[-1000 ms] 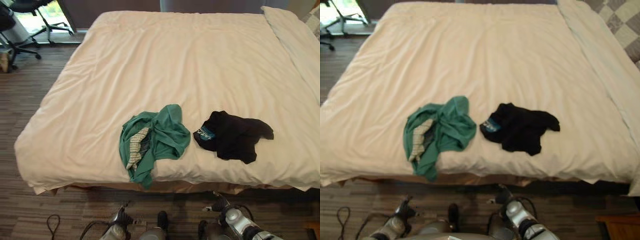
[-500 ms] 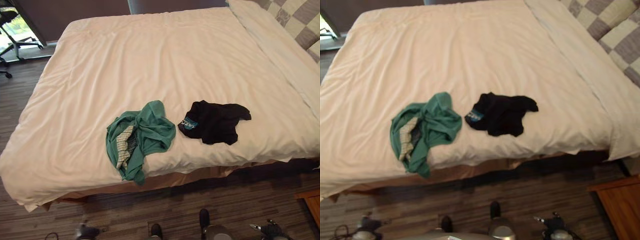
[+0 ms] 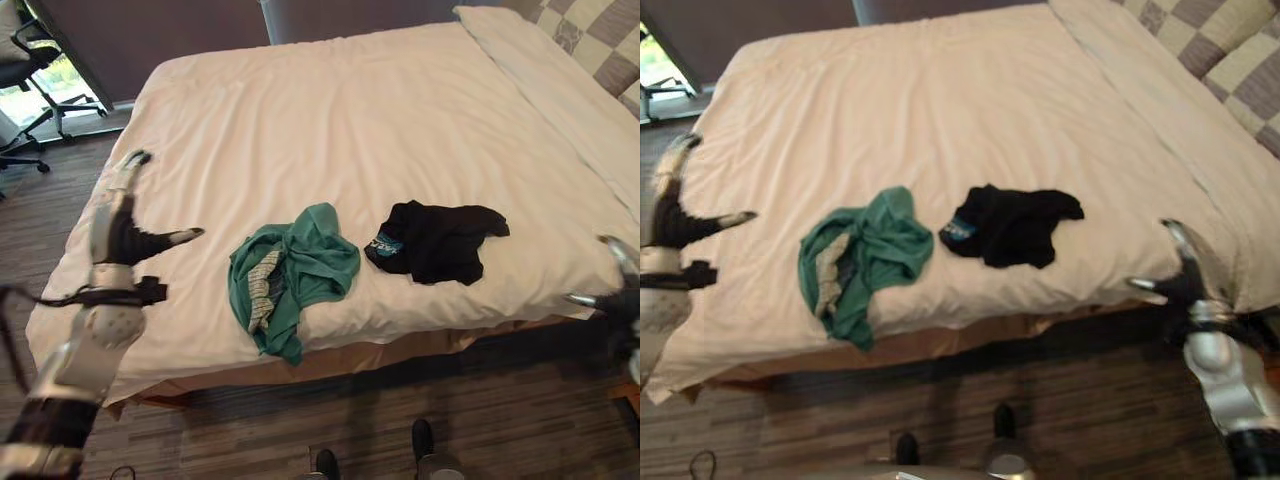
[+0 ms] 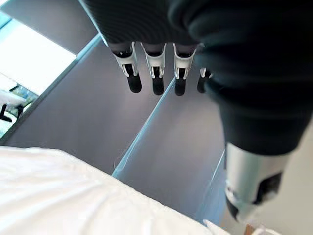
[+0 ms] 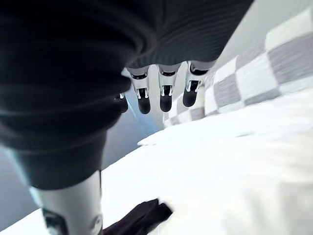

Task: Tidy up the quilt and then pick up the clothes from the bed and put them into the laundry hamper.

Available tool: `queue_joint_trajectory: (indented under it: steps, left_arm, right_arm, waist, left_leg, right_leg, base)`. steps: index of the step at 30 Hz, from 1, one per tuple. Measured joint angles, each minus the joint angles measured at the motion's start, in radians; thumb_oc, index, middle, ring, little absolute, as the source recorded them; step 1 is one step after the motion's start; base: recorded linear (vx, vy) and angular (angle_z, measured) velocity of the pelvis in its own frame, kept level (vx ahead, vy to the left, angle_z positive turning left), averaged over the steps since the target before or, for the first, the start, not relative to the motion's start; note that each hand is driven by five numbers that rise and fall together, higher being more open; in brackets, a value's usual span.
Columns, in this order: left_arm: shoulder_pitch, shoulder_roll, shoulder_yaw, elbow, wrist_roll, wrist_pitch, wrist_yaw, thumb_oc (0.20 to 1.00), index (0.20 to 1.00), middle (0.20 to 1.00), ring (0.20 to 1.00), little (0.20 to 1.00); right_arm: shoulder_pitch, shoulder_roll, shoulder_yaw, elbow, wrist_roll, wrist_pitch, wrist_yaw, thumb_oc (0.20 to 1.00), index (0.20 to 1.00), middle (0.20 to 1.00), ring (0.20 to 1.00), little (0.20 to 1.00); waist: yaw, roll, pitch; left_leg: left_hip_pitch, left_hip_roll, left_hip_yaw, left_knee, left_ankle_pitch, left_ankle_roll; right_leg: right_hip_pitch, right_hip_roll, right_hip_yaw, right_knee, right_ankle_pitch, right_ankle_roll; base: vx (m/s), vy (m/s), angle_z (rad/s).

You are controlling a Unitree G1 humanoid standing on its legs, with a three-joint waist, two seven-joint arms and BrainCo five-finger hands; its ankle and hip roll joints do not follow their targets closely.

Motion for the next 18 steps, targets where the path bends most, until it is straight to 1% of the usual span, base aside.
queue_joint_trajectory:
  steps: [1, 3, 4, 5, 7, 9, 10, 11, 12, 13, 14, 15, 16, 18]
  left_arm:
    - [-0.090, -0.020, -0.089, 0.077, 0.019, 0.019, -0.013, 1.000, 1.000, 1.000, 1.000, 1.000]
    - [-0.160, -0.028, -0.163, 0.145, 0.036, 0.040, -0.023, 1.000, 1.000, 1.000, 1.000, 1.000]
    - [-0.212, -0.034, -0.208, 0.194, 0.069, 0.052, -0.032, 1.000, 1.000, 1.000, 1.000, 1.000]
    - [-0.261, -0.045, -0.259, 0.275, 0.086, 0.066, -0.028, 1.000, 1.000, 1.000, 1.000, 1.000]
    - [-0.307, -0.066, -0.266, 0.366, 0.111, 0.087, -0.024, 1.000, 1.000, 1.000, 1.000, 1.000]
    - [-0.360, -0.073, -0.267, 0.466, 0.112, 0.122, -0.023, 1.000, 1.000, 1.000, 1.000, 1.000]
    - [-0.398, -0.090, -0.270, 0.542, 0.114, 0.139, -0.013, 1.000, 1.000, 1.000, 1.000, 1.000]
    - [-0.425, -0.106, -0.275, 0.610, 0.118, 0.146, -0.012, 1.000, 1.000, 1.000, 1.000, 1.000]
    - [-0.463, -0.126, -0.276, 0.701, 0.137, 0.168, -0.013, 1.000, 1.000, 1.000, 1.000, 1.000]
    - [-0.473, -0.132, -0.276, 0.724, 0.152, 0.182, -0.013, 0.865, 0.865, 0.865, 0.865, 0.865]
    - [-0.484, -0.139, -0.276, 0.748, 0.183, 0.186, -0.015, 0.605, 0.605, 0.605, 0.605, 0.605]
    - [-0.483, -0.140, -0.274, 0.752, 0.194, 0.186, -0.015, 0.285, 0.285, 0.285, 0.285, 0.285]
    - [-0.477, -0.150, -0.253, 0.757, 0.214, 0.185, -0.016, 0.200, 0.200, 0.200, 0.200, 0.200]
    - [-0.478, -0.165, -0.226, 0.757, 0.227, 0.185, -0.015, 0.200, 0.200, 0.200, 0.200, 0.200]
  right_arm:
    - [-0.089, 0.004, 0.083, 0.000, -0.008, -0.004, 0.004, 1.000, 1.000, 1.000, 1.000, 1.000]
    - [-0.169, 0.021, 0.129, -0.003, -0.007, -0.007, 0.010, 1.000, 1.000, 1.000, 1.000, 1.000]
    - [-0.205, 0.022, 0.146, -0.014, -0.008, -0.009, 0.016, 1.000, 1.000, 1.000, 1.000, 1.000]
    - [-0.230, 0.024, 0.165, -0.020, -0.008, -0.011, 0.016, 1.000, 1.000, 1.000, 1.000, 1.000]
    - [-0.235, 0.031, 0.166, -0.033, -0.007, -0.012, 0.016, 1.000, 1.000, 1.000, 1.000, 1.000]
    - [-0.234, 0.032, 0.165, -0.050, -0.007, -0.012, 0.015, 1.000, 1.000, 1.000, 1.000, 1.000]
    - [-0.223, 0.033, 0.165, -0.049, -0.006, -0.011, 0.015, 1.000, 1.000, 1.000, 1.000, 1.000]
    - [-0.221, 0.035, 0.171, -0.049, -0.006, -0.010, 0.015, 1.000, 1.000, 1.000, 1.000, 1.000]
    - [-0.222, 0.034, 0.182, -0.050, -0.006, -0.010, 0.016, 1.000, 1.000, 1.000, 1.000, 1.000]
    - [-0.219, 0.034, 0.184, -0.049, -0.006, -0.010, 0.016, 1.000, 1.000, 1.000, 1.000, 1.000]
    - [-0.218, 0.033, 0.184, -0.050, -0.006, -0.009, 0.018, 1.000, 1.000, 1.000, 1.000, 1.000]
    - [-0.219, 0.032, 0.184, -0.051, -0.006, -0.009, 0.018, 1.000, 1.000, 1.000, 1.000, 1.000]
    - [-0.221, 0.032, 0.182, -0.050, -0.007, -0.009, 0.017, 1.000, 1.000, 1.000, 1.000, 1.000]
    - [-0.232, 0.032, 0.182, -0.051, -0.008, -0.009, 0.016, 1.000, 1.000, 1.000, 1.000, 1.000]
  waist:
    - [0.004, -0.010, 0.018]
    - [0.001, -0.018, 0.047]
    - [0.000, -0.024, 0.080]
    - [-0.001, -0.027, 0.096]
    - [-0.020, -0.032, 0.114]
    - [-0.030, -0.035, 0.147]
    - [-0.042, -0.034, 0.170]
    - [-0.046, -0.033, 0.177]
    - [-0.052, -0.032, 0.197]
    - [-0.057, -0.031, 0.212]
    - [-0.059, -0.027, 0.218]
    - [-0.058, -0.025, 0.219]
    - [-0.053, -0.024, 0.220]
    - [-0.047, -0.023, 0.220]
  left_leg:
    - [-0.034, 0.000, 0.020, 0.000, 0.012, 0.003]
    - [-0.058, 0.000, 0.033, 0.000, 0.020, 0.003]
    - [-0.060, 0.002, 0.046, 0.000, 0.023, 0.002]
    - [-0.073, 0.004, 0.051, 0.000, 0.024, 0.001]
    - [-0.093, 0.007, 0.058, 0.000, 0.028, -0.003]
    - [-0.109, 0.011, 0.060, 0.000, 0.033, -0.006]
    - [-0.124, 0.017, 0.065, 0.000, 0.035, -0.006]
    - [-0.130, 0.019, 0.066, 0.000, 0.035, -0.006]
    - [-0.130, 0.022, 0.069, 0.000, 0.036, -0.006]
    - [-0.130, 0.024, 0.071, 0.000, 0.036, -0.006]
    - [-0.130, 0.025, 0.071, 0.000, 0.036, -0.006]
    - [-0.128, 0.026, 0.071, 0.000, 0.035, -0.006]
    - [-0.125, 0.027, 0.070, 0.000, 0.035, -0.006]
    - [-0.125, 0.028, 0.065, 0.000, 0.035, -0.006]
  right_leg:
    - [-0.047, 0.002, 0.020, 0.000, 0.019, -0.002]
    - [-0.077, 0.003, 0.028, 0.000, 0.032, -0.008]
    - [-0.087, 0.007, 0.038, 0.000, 0.038, -0.006]
    - [-0.105, 0.008, 0.045, 0.000, 0.038, -0.005]
    - [-0.127, 0.011, 0.048, 0.000, 0.038, -0.004]
    - [-0.145, 0.016, 0.049, 0.000, 0.044, -0.005]
    - [-0.160, 0.022, 0.050, 0.000, 0.054, -0.015]
    - [-0.167, 0.025, 0.051, 0.000, 0.054, -0.016]
    - [-0.168, 0.028, 0.051, 0.000, 0.055, -0.017]
    - [-0.169, 0.030, 0.051, 0.000, 0.055, -0.017]
    - [-0.168, 0.031, 0.050, 0.001, 0.055, -0.017]
    - [-0.167, 0.031, 0.049, 0.001, 0.055, -0.017]
    - [-0.164, 0.032, 0.047, 0.001, 0.055, -0.017]
    - [-0.160, 0.032, 0.042, 0.001, 0.055, -0.017]
  base:
    - [-0.10, -0.002, -0.29]
    - [-0.09, -0.001, -0.30]
    - [-0.09, -0.001, -0.26]
    - [-0.07, -0.007, -0.23]
    - [-0.04, -0.012, -0.09]
    - [-0.05, -0.007, -0.06]
    - [-0.03, -0.007, -0.07]
    - [-0.03, -0.010, -0.09]
    - [-0.02, 0.003, -0.07]
    - [-0.01, 0.004, -0.06]
    - [0.00, -0.003, -0.04]
    - [0.00, 0.000, 0.00]
    - [0.00, 0.000, 0.00]
    - [0.01, -0.015, 0.05]
